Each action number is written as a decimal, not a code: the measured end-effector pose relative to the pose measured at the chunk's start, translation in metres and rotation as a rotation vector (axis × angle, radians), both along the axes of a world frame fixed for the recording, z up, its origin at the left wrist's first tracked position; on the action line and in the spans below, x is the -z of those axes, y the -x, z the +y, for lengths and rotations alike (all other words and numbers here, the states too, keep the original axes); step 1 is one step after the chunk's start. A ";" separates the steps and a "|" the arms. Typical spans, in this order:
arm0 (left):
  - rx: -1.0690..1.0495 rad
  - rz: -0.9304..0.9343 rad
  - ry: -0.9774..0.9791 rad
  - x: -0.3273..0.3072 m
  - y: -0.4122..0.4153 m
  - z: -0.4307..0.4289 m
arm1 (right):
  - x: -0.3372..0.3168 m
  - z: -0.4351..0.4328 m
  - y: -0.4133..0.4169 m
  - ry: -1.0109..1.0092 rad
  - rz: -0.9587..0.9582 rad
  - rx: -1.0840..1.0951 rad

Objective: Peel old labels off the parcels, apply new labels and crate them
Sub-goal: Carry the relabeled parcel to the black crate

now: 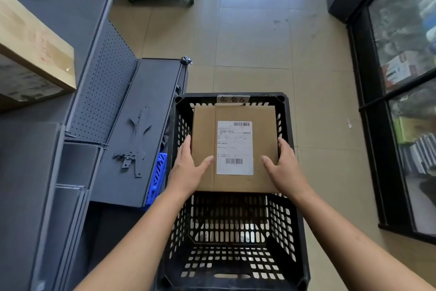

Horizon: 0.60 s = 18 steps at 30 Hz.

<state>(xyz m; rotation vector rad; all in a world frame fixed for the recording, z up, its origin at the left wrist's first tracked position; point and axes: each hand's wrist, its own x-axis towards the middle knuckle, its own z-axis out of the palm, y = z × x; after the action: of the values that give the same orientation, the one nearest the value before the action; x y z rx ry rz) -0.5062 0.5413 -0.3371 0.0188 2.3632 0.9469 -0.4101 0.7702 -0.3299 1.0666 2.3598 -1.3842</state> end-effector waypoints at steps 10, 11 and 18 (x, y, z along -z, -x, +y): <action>0.162 0.326 0.086 -0.095 0.011 -0.007 | -0.086 -0.009 0.012 -0.256 0.095 -0.214; 0.165 0.354 0.081 -0.107 0.011 -0.009 | -0.096 -0.011 0.014 -0.278 0.106 -0.228; 0.152 0.530 0.062 -0.193 0.010 -0.038 | -0.176 -0.040 0.020 -0.394 0.244 -0.291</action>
<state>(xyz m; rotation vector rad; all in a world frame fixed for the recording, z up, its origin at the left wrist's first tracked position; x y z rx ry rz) -0.5157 0.5037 -0.1439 0.4722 2.8185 0.8725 -0.4301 0.7305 -0.1541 0.6172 2.9071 -1.0208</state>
